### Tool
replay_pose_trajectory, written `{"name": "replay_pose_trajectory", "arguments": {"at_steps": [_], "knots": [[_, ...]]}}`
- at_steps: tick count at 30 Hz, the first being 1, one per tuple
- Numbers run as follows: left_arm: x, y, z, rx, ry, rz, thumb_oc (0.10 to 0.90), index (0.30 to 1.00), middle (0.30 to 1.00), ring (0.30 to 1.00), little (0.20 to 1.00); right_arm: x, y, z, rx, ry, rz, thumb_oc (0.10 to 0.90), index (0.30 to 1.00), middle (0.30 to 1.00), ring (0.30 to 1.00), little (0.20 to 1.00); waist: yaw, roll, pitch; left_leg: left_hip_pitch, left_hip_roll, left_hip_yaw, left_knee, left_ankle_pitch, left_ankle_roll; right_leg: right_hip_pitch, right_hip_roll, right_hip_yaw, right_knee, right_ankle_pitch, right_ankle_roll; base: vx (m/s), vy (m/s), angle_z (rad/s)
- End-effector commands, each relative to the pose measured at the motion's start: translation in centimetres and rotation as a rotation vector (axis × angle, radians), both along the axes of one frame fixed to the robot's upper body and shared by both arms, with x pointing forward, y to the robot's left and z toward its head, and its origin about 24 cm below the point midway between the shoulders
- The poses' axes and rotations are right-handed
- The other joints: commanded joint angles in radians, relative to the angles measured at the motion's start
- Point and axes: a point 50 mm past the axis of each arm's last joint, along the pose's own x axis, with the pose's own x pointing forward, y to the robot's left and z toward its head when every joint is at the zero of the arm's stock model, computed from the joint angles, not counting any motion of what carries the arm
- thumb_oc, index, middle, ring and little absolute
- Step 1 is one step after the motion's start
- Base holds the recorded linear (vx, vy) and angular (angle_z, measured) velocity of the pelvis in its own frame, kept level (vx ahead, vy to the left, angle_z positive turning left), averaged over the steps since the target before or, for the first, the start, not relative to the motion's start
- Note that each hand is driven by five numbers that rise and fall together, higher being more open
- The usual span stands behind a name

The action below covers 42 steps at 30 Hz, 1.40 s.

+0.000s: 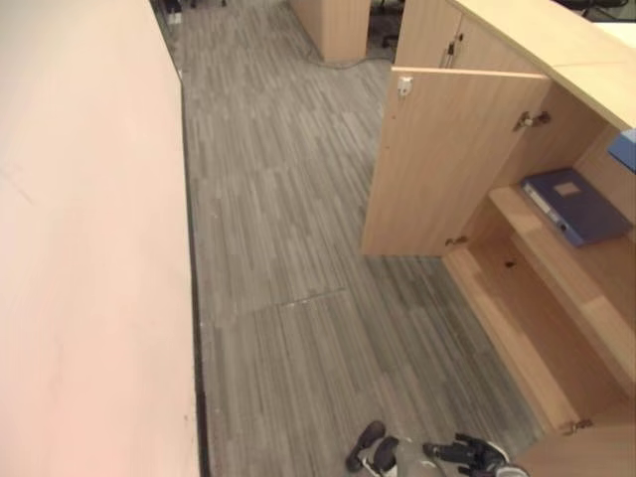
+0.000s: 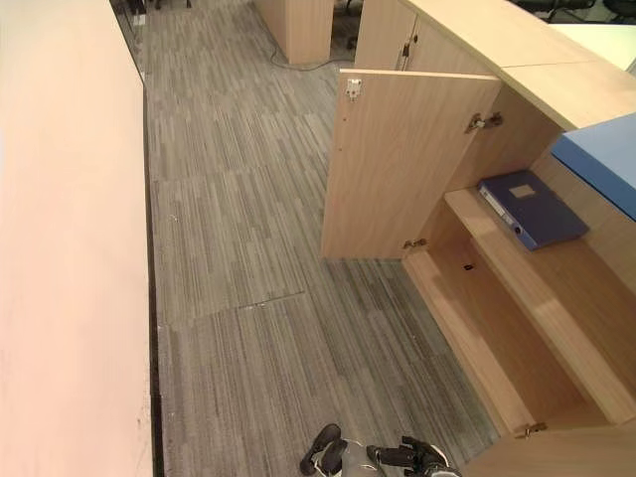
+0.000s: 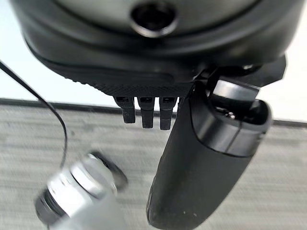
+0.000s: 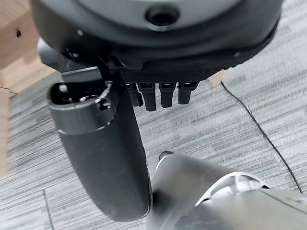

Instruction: Put the empty folder in the office cabinet

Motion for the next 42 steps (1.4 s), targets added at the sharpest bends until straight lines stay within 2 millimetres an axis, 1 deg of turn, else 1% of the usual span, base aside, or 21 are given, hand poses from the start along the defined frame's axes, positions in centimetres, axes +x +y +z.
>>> {"name": "replay_pose_trajectory", "arguments": {"at_steps": [1,2,3,4,5,6,7,8,9,10,11,12,13,15,18,20,24,30,35,36,42], "knots": [[0.6,1.5,0.5,0.076,-0.021,0.001,0.800,0.900,0.900,0.900,0.900,-3.5,0.7,-1.2,-0.014,0.159,0.044,0.800,0.900,0.900,0.900,0.900,-0.007,-0.005,0.019,0.025,-0.037,0.040,-0.032,0.204,-0.005,0.110,-0.032,0.070,-0.141,0.103,0.159,0.36,-0.273,-0.49],[0.5,1.3,0.5,0.066,-0.018,-0.004,0.800,0.900,0.900,0.900,0.900,-3.4,0.5,-1.1,-0.018,0.152,0.040,0.800,0.900,0.900,0.900,0.900,-0.005,-0.006,0.018,-0.009,-0.056,0.067,0.074,0.266,-0.026,0.169,-0.002,0.077,-0.197,0.097,0.154,0.21,-0.174,-0.42],[0.5,1.3,0.5,0.066,-0.018,-0.004,0.800,0.900,0.900,0.900,0.900,-3.4,0.5,-1.1,-0.019,0.152,0.040,0.800,0.900,0.900,0.900,0.900,-0.005,-0.005,0.020,-0.011,-0.055,0.068,0.080,0.264,-0.026,0.173,0.002,0.077,-0.205,0.101,0.153,0.22,-0.224,-0.30],[0.6,1.1,0.4,0.059,-0.023,0.000,0.800,0.900,0.900,0.900,0.900,-3.3,0.2,-1.0,-0.025,0.146,0.025,0.800,0.900,0.900,0.900,0.900,-0.003,-0.006,0.021,-0.053,-0.082,0.104,0.209,0.359,-0.073,0.232,0.026,0.078,-0.262,0.108,0.141,0.15,-0.188,-0.17],[0.5,1.0,0.4,0.053,-0.022,0.002,0.800,0.900,0.900,0.900,0.900,-3.3,0.0,-0.9,-0.029,0.145,0.013,0.800,0.900,0.900,0.900,0.900,0.003,-0.018,0.026,-0.104,-0.080,0.152,0.280,0.364,-0.075,0.264,0.025,0.077,-0.292,0.110,0.135,0.24,-0.290,-0.03],[0.3,0.8,0.3,0.043,-0.020,0.008,0.800,0.900,0.900,0.900,0.900,-3.1,-0.2,-0.8,-0.037,0.139,0.001,0.800,0.900,0.900,0.900,0.900,0.017,-0.052,0.038,-0.217,-0.075,0.236,0.363,0.286,-0.041,0.320,0.004,0.078,-0.341,0.111,0.135,0.13,-0.165,-0.10],[0.3,0.9,0.3,0.044,-0.020,0.007,0.800,0.900,0.900,0.900,0.900,-3.1,-0.2,-0.8,-0.036,0.139,0.001,0.800,0.900,0.900,0.900,0.900,0.021,-0.050,0.036,-0.224,-0.071,0.240,0.376,0.278,-0.040,0.318,0.008,0.081,-0.342,0.111,0.134,0.20,-0.130,-0.02],[-0.4,0.9,0.2,0.042,0.001,0.015,0.800,0.900,0.900,0.900,0.900,-2.6,0.0,-0.8,-0.031,0.131,0.008,0.800,0.900,0.900,0.900,0.900,0.042,-0.087,0.045,-0.317,-0.060,0.284,0.323,0.166,0.009,0.358,-0.016,0.099,-0.367,0.122,0.157,0.17,-0.026,-0.41],[-0.7,1.0,0.3,0.047,0.005,0.024,0.800,0.900,0.900,0.900,0.900,-2.3,0.2,-0.8,-0.029,0.124,0.018,0.800,0.900,0.900,0.900,0.900,0.051,-0.095,0.045,-0.345,-0.052,0.282,0.279,0.166,0.008,0.371,-0.019,0.116,-0.374,0.120,0.164,0.27,-0.011,-0.48],[-1.3,1.3,0.3,0.051,0.019,0.046,0.800,0.900,0.900,0.900,0.900,-1.7,0.5,-0.7,-0.028,0.113,0.046,0.800,0.900,0.900,0.900,0.900,0.084,-0.096,0.051,-0.376,-0.014,0.231,0.140,0.278,-0.023,0.405,-0.001,0.160,-0.388,0.111,0.163,0.22,0.033,-0.72],[-1.5,1.4,0.3,0.052,0.023,0.060,0.800,0.900,0.900,0.900,0.900,-1.5,0.6,-0.7,-0.028,0.110,0.053,0.800,0.900,0.900,0.900,0.900,0.096,-0.090,0.051,-0.370,0.017,0.197,0.045,0.345,-0.039,0.419,0.009,0.179,-0.390,0.103,0.161,0.30,0.091,-0.62],[-1.9,1.4,0.3,0.049,0.015,0.124,0.800,0.900,0.900,0.900,0.900,-1.4,0.8,-0.7,-0.028,0.108,0.060,0.800,0.900,0.900,0.900,0.900,0.113,-0.089,0.056,-0.407,0.092,0.152,-0.092,0.416,-0.059,0.442,0.006,0.215,-0.382,0.077,0.165,0.14,0.105,-0.71],[-1.8,1.3,0.3,0.048,0.013,0.122,0.800,0.900,0.900,0.900,0.900,-1.3,0.8,-0.7,-0.029,0.106,0.058,0.800,0.900,0.900,0.900,0.900,0.113,-0.085,0.057,-0.417,0.091,0.154,-0.093,0.436,-0.053,0.434,0.005,0.206,-0.384,0.093,0.161,0.14,0.132,-1.14],[-2.6,0.7,0.0,0.029,0.023,0.172,0.800,0.900,0.900,0.900,0.900,-2.1,0.8,-0.9,-0.026,0.133,0.058,0.800,0.900,0.900,0.900,0.900,0.122,-0.067,0.048,-0.459,0.148,0.106,-0.151,0.468,-0.073,0.452,0.001,0.261,-0.375,0.074,0.171,0.20,0.205,-1.21],[-3.4,0.7,0.0,0.025,0.050,0.180,0.800,0.900,0.900,0.900,0.900,-3.1,0.9,-1.1,-0.024,0.167,0.075,0.800,0.900,0.900,0.900,0.900,0.127,-0.045,0.030,-0.439,0.167,0.089,-0.151,0.484,-0.086,0.476,0.017,0.282,-0.385,0.070,0.174,0.18,0.156,-0.63],[-3.9,0.2,-0.2,0.012,0.059,0.178,0.800,0.900,0.900,0.900,0.900,-4.6,0.8,-1.4,-0.023,0.213,0.079,0.800,0.900,0.900,0.900,0.900,0.135,-0.017,-0.005,-0.405,0.150,0.054,-0.151,0.480,-0.112,0.515,0.029,0.280,-0.427,0.072,0.180,0.32,0.285,-0.36],[-3.6,0.3,-0.1,0.015,0.053,0.163,0.800,0.900,0.900,0.900,0.900,-5.7,1.1,-1.6,-0.004,0.246,0.064,0.800,0.900,0.900,0.900,0.900,0.138,-0.014,-0.029,-0.376,0.109,0.062,-0.151,0.488,-0.107,0.540,-0.012,0.275,-0.450,0.093,0.209,0.20,0.240,0.10],[-2.6,1.5,0.3,0.058,0.029,0.151,0.800,0.900,0.900,0.900,0.900,-4.7,2.5,-1.8,0.028,0.224,0.087,0.800,0.900,0.900,0.900,0.900,0.142,-0.044,-0.055,-0.319,0.008,0.127,-0.151,0.422,-0.047,0.533,-0.129,0.270,-0.452,0.159,0.285,0.16,0.253,-0.10],[-2.5,1.7,0.4,0.067,0.026,0.147,0.800,0.900,0.900,0.900,0.900,-3.9,3.0,-1.8,0.041,0.197,0.094,0.800,0.900,0.900,0.900,0.900,0.140,-0.052,-0.063,-0.303,-0.023,0.147,-0.151,0.401,-0.023,0.528,-0.170,0.269,-0.449,0.182,0.312,0.09,0.134,-0.26],[-2.8,1.8,0.4,0.067,0.040,0.141,0.800,0.900,0.900,0.900,0.900,-3.5,3.4,-1.8,0.053,0.176,0.087,0.800,0.900,0.900,0.900,0.900,0.132,-0.059,-0.071,-0.295,-0.048,0.165,-0.151,0.385,-0.011,0.528,-0.198,0.263,-0.450,0.199,0.329,0.09,0.119,-0.11],[-3.1,1.9,0.4,0.066,0.053,0.127,0.800,0.900,0.900,0.900,0.900,-4.1,3.6,-1.9,0.060,0.192,0.085,0.800,0.900,0.900,0.900,0.900,0.113,-0.069,-0.075,-0.286,-0.072,0.185,-0.151,0.367,0.007,0.521,-0.228,0.257,-0.450,0.239,0.350,0.06,0.076,-0.14]]}}
